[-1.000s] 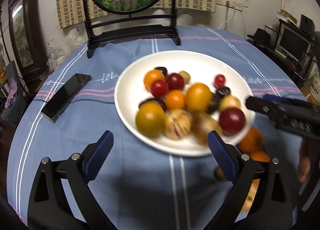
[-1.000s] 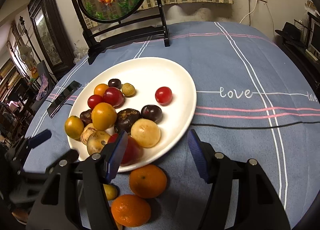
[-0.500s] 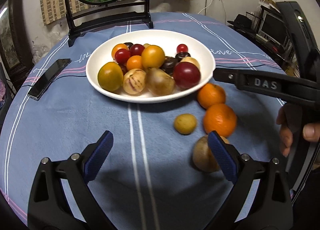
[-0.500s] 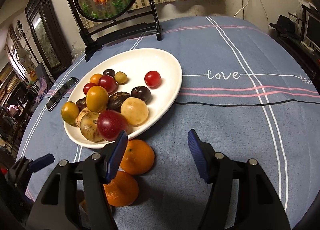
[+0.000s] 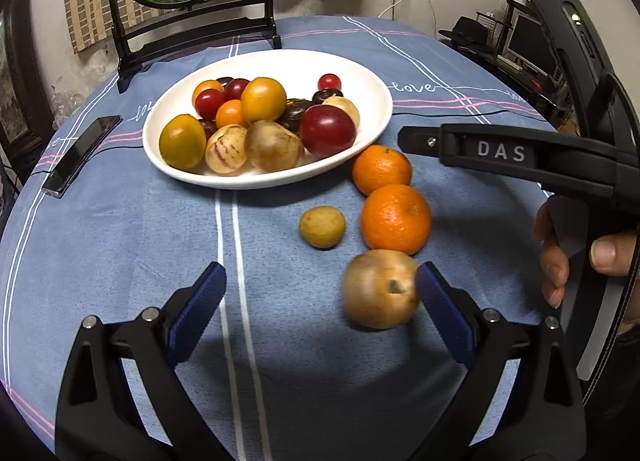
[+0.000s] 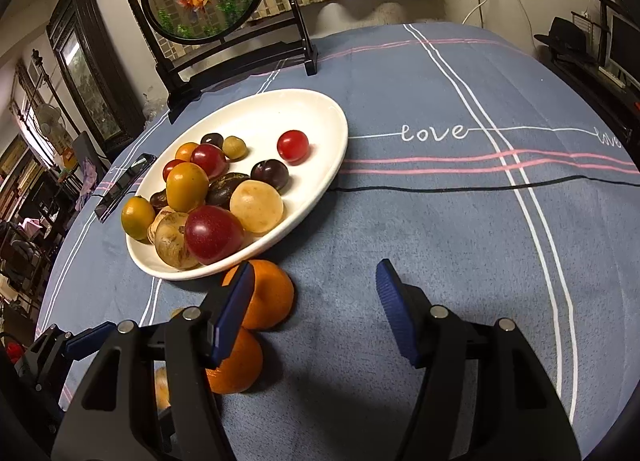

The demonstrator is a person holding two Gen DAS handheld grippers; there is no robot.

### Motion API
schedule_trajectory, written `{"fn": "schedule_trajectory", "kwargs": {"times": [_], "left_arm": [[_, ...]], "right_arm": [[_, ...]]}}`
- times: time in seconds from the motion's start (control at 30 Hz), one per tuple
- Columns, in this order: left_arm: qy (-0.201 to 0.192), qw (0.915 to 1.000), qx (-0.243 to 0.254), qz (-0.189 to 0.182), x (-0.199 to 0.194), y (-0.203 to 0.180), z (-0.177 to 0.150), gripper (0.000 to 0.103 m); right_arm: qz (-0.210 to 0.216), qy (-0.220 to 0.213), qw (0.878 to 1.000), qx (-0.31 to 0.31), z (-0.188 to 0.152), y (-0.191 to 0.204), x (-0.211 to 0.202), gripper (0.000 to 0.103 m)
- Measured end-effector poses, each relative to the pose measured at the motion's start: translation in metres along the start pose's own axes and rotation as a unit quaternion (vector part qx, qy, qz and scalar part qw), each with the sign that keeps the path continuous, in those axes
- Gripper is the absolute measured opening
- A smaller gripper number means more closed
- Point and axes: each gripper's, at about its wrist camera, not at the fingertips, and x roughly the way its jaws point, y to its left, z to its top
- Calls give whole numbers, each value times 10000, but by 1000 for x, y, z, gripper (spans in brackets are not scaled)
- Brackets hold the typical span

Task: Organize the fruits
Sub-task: 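Grasp a brown round fruit with the left tool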

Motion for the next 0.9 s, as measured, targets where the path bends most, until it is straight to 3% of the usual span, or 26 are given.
{"fn": "schedule_trajectory", "kwargs": {"times": [0.37,0.43,0.5,0.57,0.73,0.9], "left_arm": [[100,9999,123,-4,10,-10,-3,96],[110,9995,284,34,13,-16,-4,88],[293,9986,436,-105,20,-21,-4,58],[290,9978,496,-320,19,-24,-5,46],[261,9980,527,-223,15,-19,-6,46],[184,9995,230,62,9,12,-1,46]], "right_arm": [[17,18,10000,-56,0,2,1,64],[17,22,10000,-76,-1,3,1,64],[11,25,9999,-102,-1,4,1,64],[7,36,9999,-115,-2,4,2,64],[39,34,10000,-57,-8,0,0,64],[135,112,9998,108,-18,-7,-5,64]]}}
